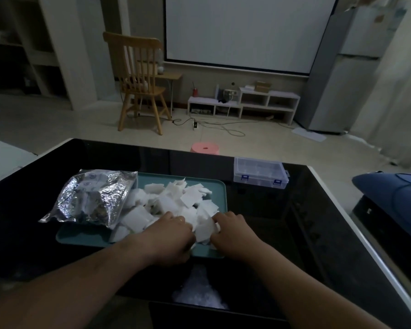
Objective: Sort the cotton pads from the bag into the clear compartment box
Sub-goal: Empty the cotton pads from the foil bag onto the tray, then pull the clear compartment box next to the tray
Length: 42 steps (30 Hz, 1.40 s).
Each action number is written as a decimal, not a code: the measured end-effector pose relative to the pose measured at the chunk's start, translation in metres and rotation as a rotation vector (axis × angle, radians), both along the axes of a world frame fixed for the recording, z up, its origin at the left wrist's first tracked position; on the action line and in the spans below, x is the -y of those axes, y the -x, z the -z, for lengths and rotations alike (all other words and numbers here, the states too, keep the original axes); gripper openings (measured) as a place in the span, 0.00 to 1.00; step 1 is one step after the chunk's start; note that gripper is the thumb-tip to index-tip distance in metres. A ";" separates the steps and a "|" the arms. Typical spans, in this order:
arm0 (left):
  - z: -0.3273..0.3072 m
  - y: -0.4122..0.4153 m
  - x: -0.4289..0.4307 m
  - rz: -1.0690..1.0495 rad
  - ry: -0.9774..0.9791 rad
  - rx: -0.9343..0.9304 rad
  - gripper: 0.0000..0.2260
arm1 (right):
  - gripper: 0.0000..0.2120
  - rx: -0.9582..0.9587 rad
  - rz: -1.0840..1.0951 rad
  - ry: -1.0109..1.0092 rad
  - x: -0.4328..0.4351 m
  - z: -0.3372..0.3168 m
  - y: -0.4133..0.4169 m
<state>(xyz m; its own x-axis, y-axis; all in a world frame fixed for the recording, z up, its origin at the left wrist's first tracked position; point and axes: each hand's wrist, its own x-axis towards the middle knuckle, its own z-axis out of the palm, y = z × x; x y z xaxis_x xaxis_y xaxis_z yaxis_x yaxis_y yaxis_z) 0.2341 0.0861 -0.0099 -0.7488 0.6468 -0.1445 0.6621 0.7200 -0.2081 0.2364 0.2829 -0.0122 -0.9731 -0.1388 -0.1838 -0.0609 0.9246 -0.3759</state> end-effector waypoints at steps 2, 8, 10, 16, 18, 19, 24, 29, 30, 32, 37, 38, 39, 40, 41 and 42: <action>-0.006 0.007 0.002 -0.058 -0.126 0.066 0.14 | 0.22 -0.060 0.003 0.047 0.002 -0.001 0.003; -0.019 0.056 -0.019 -0.292 -0.684 0.003 0.14 | 0.22 -0.202 -0.003 0.182 -0.012 -0.018 0.035; -0.021 0.080 -0.033 -0.367 -0.701 0.021 0.26 | 0.18 -0.257 0.052 0.244 -0.027 -0.023 0.052; -0.015 0.168 -0.115 -0.452 -0.752 0.148 0.32 | 0.23 -0.335 0.639 0.424 -0.141 -0.008 0.126; -0.014 0.185 -0.134 -0.471 -0.749 0.159 0.30 | 0.26 -0.305 0.739 0.480 -0.169 -0.008 0.136; -0.010 0.198 -0.149 -0.484 -0.740 0.182 0.29 | 0.28 -0.273 0.764 0.495 -0.182 -0.005 0.145; -0.008 0.223 -0.201 -0.703 -0.662 0.204 0.11 | 0.22 -0.122 0.731 0.564 -0.204 0.005 0.176; -0.011 0.190 -0.202 -0.723 -0.792 0.279 0.16 | 0.20 -0.155 0.782 0.584 -0.203 0.005 0.138; -0.013 0.176 -0.201 -0.738 -0.823 0.283 0.18 | 0.21 -0.165 0.787 0.586 -0.202 0.005 0.126; -0.016 0.142 -0.199 -0.783 -0.906 0.292 0.21 | 0.22 -0.169 0.800 0.618 -0.198 0.002 0.098; -0.016 0.068 -0.200 -0.890 -1.122 0.298 0.19 | 0.20 -0.100 0.888 0.710 -0.183 0.002 0.037; -0.014 0.057 -0.200 -0.902 -1.149 0.297 0.18 | 0.20 -0.083 0.905 0.739 -0.181 0.005 0.027; -0.013 0.045 -0.201 -0.909 -1.176 0.297 0.17 | 0.20 -0.064 0.922 0.758 -0.178 0.008 0.017; -0.013 0.035 -0.202 -0.917 -1.195 0.298 0.17 | 0.21 -0.054 0.934 0.768 -0.176 0.011 0.009; -0.012 0.026 -0.202 -0.927 -1.207 0.296 0.16 | 0.22 -0.045 0.942 0.769 -0.174 0.014 0.002; -0.011 0.017 -0.202 -0.944 -1.223 0.289 0.15 | 0.23 -0.043 0.951 0.775 -0.172 0.017 -0.004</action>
<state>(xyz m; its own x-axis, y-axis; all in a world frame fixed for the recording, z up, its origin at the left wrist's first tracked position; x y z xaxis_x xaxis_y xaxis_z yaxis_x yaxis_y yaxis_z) 0.2171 0.2881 0.0016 -0.9753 -0.1924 -0.1083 -0.1938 0.5114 0.8372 0.2407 0.4552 -0.0288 -0.7495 0.5716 -0.3341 0.4905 0.1404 -0.8601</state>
